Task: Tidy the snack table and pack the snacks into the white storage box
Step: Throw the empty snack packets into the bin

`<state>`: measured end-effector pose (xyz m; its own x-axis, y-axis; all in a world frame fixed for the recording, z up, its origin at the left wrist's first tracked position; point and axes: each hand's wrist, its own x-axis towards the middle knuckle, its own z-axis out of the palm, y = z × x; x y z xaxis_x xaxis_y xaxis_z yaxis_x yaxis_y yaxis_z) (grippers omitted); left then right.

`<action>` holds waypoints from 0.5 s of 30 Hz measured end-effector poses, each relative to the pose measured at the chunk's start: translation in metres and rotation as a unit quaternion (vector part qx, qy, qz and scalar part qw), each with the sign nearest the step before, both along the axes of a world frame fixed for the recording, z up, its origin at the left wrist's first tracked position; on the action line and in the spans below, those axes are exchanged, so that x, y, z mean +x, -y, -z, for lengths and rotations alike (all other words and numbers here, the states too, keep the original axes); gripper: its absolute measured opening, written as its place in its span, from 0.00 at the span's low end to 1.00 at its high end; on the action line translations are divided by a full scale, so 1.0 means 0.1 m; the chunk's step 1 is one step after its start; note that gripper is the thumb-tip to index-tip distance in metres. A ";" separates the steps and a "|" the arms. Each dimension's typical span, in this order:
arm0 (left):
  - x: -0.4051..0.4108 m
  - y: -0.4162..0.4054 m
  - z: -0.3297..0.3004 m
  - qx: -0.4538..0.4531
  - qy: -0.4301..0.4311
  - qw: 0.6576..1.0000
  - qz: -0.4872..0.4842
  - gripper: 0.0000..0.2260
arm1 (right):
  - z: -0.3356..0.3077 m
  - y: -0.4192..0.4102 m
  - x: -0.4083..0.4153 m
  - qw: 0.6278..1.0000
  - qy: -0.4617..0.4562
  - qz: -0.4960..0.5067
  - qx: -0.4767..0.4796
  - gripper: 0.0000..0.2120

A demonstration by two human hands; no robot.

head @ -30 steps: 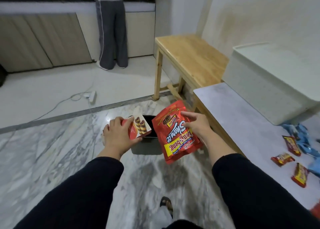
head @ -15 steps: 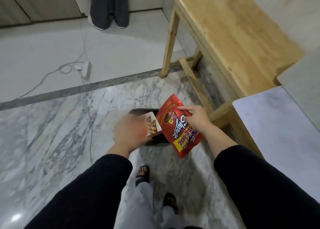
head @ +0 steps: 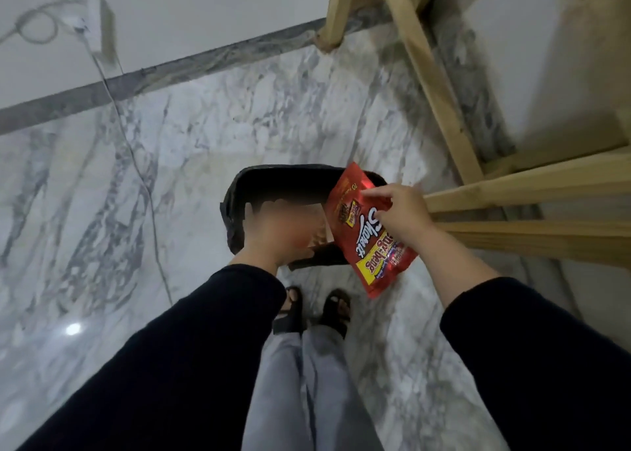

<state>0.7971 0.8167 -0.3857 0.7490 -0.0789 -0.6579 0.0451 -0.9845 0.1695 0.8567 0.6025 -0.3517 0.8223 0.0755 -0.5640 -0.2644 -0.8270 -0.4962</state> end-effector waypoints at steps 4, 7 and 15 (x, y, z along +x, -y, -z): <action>-0.04 0.00 0.20 -0.018 -0.045 0.999 0.006 0.37 | 0.12 -0.15 0.14 0.993 0.010 -0.114 -0.032 0.25; -0.10 -0.01 0.22 -0.023 -0.064 0.998 0.002 0.36 | 0.09 -0.34 0.24 0.980 -0.004 -0.192 -0.053 0.28; -0.04 -0.05 -0.15 -0.042 -0.048 0.998 -0.005 0.32 | -0.10 -0.51 0.16 0.972 -0.033 -0.225 -0.053 0.26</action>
